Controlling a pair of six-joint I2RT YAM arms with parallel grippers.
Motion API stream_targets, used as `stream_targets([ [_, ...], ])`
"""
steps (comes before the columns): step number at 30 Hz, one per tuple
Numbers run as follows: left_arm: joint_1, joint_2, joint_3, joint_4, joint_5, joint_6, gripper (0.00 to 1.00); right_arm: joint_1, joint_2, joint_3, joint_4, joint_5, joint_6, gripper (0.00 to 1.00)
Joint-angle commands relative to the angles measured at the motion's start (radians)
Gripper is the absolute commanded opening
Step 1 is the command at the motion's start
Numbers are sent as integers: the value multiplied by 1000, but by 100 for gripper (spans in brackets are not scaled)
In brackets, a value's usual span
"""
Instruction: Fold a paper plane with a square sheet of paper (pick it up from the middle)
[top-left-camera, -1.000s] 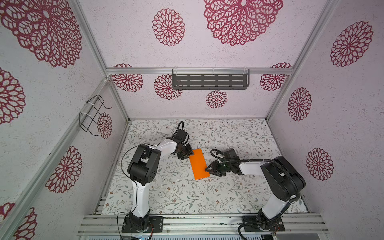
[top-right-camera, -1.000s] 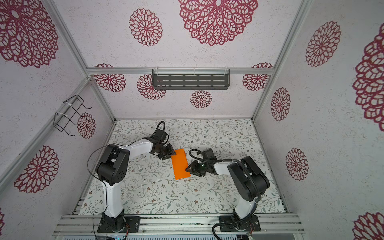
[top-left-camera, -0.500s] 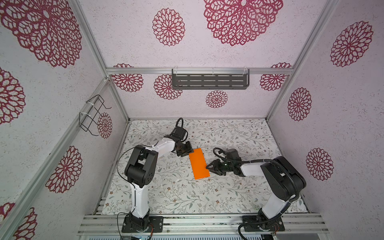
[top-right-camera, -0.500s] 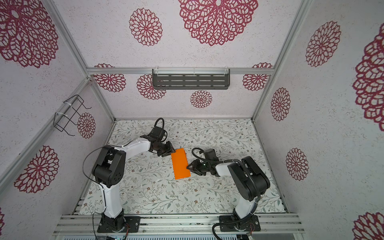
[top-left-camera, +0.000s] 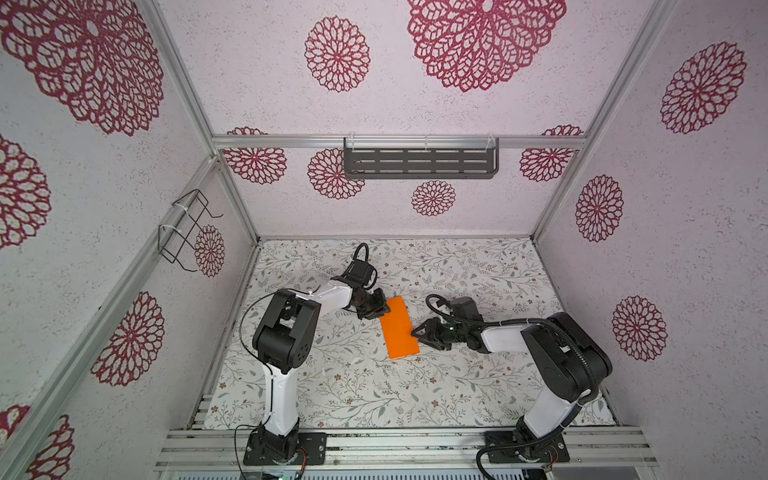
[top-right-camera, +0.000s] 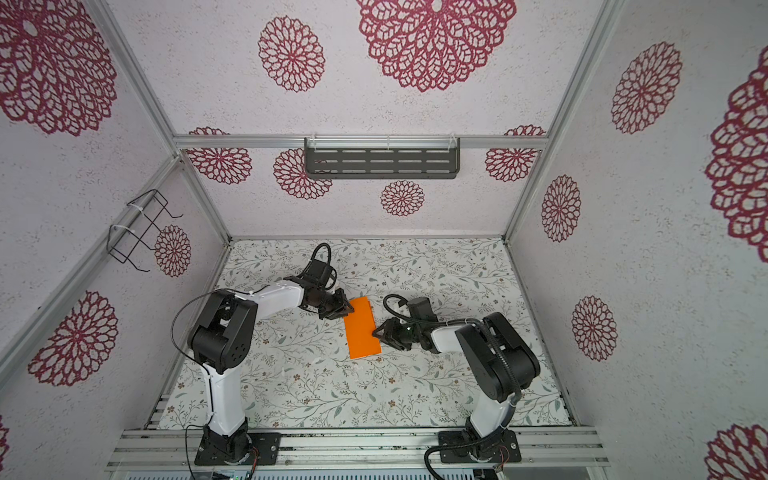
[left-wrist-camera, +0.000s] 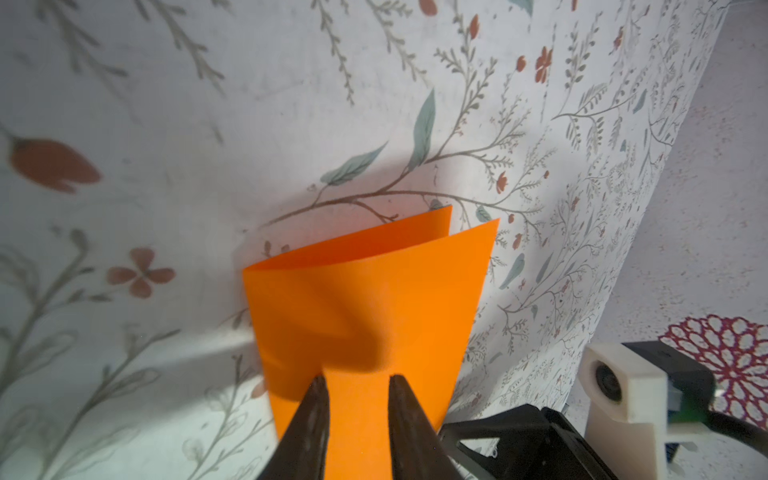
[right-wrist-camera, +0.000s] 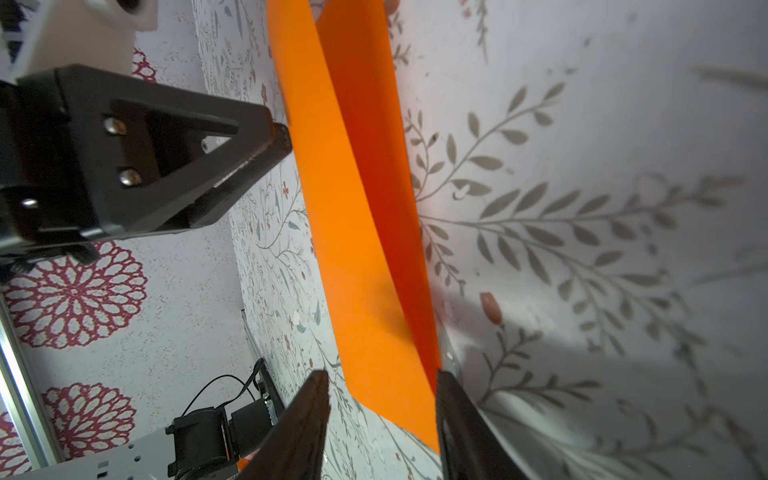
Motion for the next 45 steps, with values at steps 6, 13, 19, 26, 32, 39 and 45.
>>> stream_targets([
  [6, -4, 39, 3, -4, -7, -13, 28, -6, 12, 3, 2, -39, -10, 46],
  [13, -4, 44, 3, -18, -14, -6, 28, -5, 17, 2, 1, -69, -5, 45],
  [19, -2, 14, 16, -24, -5, 5, 30, -5, -21, 1, -75, -26, -44, 46],
  [26, -2, -60, 30, 17, 42, -23, 32, -6, -68, -5, -129, 21, -72, 48],
  [32, -1, -72, 11, 12, 22, -28, 34, -6, -54, -14, -99, -18, -63, 49],
  [39, 0, -125, -11, 14, 11, -32, 37, -3, -34, -14, -46, -76, -60, 50],
  [45, 0, -131, -20, 13, 8, -36, 41, 2, -6, -1, -22, -92, -58, 49],
])
